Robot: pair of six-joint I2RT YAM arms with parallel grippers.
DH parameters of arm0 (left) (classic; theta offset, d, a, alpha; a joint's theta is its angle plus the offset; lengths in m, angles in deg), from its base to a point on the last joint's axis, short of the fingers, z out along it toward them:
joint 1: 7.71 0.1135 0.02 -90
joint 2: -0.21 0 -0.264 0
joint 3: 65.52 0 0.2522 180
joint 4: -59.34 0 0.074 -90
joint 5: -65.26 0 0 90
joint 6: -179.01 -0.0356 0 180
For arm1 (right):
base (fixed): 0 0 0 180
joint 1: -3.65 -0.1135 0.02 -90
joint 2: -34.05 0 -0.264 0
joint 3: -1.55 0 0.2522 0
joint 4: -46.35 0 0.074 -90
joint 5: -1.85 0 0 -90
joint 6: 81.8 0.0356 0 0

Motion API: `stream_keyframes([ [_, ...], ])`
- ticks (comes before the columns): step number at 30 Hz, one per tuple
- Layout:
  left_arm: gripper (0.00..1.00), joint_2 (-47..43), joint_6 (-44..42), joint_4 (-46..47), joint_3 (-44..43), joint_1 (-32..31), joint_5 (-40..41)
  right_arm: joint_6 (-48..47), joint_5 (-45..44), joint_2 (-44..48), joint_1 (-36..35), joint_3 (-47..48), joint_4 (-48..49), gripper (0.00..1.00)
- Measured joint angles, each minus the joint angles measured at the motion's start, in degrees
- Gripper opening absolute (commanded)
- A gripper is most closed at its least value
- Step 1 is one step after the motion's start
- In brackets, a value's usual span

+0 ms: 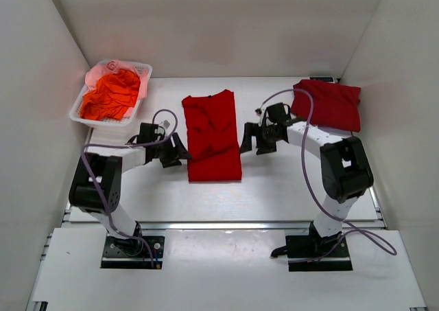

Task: Fold and stack the t-shirts
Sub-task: Grab one side of the 2/3 rectangular tshirt with both arms

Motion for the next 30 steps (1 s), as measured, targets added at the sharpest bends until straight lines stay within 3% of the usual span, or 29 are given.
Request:
stream_keyframes([
  [5,0.75,-12.5,3.0,4.8,14.0,-4.3,1.0,6.9,1.1,10.4,-4.9,-18.9,6.0,0.78],
  [9,0.76,-20.8,7.8,10.2,22.8,-6.4,3.1,14.3,2.8,16.5,-7.3,-28.4,15.3,0.76],
  [13,0.75,-23.5,11.1,12.5,25.0,-7.2,7.5,20.0,5.1,16.2,-7.2,-31.3,22.8,0.73],
  [18,0.69,-18.7,13.7,16.0,22.9,-8.9,9.5,23.2,7.3,10.6,-7.5,-28.9,27.6,0.56],
  [19,0.66,-17.1,14.2,16.7,22.0,-9.4,9.4,23.5,7.7,9.5,-7.6,-28.2,28.0,0.45],
  [20,0.56,-15.3,14.7,17.5,21.0,-10.0,9.4,23.8,7.7,8.3,-7.9,-27.4,28.5,0.32],
  [21,0.37,-14.0,15.5,18.4,20.4,-10.6,9.3,23.7,7.7,7.3,-8.1,-27.1,28.7,0.27],
  [23,0.18,-12.2,16.8,19.1,20.1,-11.6,9.0,24.1,7.6,5.8,-8.4,-27.0,28.7,0.03],
  [24,0.16,-11.7,17.4,19.3,20.3,-12.0,8.8,24.3,7.5,5.4,-8.5,-27.1,28.6,0.00],
  [26,0.20,-11.8,18.3,19.5,21.1,-12.6,8.4,25.0,7.6,5.2,-8.8,-27.6,28.8,0.00],
  [29,0.60,-14.3,18.5,19.1,22.8,-12.7,8.1,24.9,7.2,5.6,-9.6,-27.7,28.3,0.00],
  [30,0.66,-16.0,18.6,18.5,23.7,-12.6,8.0,24.7,6.6,6.0,-10.0,-27.7,28.0,0.00],
])
